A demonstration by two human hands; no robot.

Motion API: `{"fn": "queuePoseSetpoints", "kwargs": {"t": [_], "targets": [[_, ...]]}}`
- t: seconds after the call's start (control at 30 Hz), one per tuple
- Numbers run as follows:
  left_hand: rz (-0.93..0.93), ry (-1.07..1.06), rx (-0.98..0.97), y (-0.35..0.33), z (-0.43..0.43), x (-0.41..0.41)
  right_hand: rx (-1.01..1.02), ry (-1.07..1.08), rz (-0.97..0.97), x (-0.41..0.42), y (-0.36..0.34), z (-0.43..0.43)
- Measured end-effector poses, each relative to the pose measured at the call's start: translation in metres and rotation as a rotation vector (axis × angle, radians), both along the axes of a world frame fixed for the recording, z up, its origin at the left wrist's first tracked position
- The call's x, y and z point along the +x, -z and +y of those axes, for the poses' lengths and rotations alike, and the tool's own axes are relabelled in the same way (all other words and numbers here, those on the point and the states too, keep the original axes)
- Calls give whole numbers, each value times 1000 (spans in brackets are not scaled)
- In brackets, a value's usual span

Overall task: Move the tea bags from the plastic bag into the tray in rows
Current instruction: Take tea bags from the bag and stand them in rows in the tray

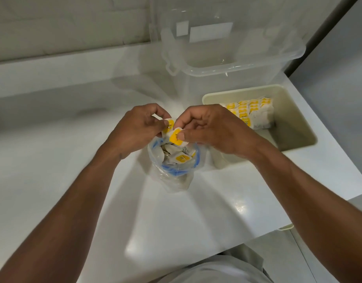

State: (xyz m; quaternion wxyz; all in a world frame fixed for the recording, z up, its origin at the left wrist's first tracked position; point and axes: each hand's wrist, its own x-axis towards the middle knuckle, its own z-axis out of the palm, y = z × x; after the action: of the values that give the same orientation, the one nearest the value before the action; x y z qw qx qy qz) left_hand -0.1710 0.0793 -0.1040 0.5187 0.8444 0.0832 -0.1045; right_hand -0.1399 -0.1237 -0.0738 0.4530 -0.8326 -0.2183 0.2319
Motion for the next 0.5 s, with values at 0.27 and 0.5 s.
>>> {"fn": "queuePoseSetpoints", "kwargs": {"t": [0.27, 0.5], "targets": [[17, 43, -73, -2, -5, -1, -199, 16, -182, -1, 17, -10], [-11, 137, -120, -19, -28, 9, -179, 54, -177, 5, 5, -37]]}}
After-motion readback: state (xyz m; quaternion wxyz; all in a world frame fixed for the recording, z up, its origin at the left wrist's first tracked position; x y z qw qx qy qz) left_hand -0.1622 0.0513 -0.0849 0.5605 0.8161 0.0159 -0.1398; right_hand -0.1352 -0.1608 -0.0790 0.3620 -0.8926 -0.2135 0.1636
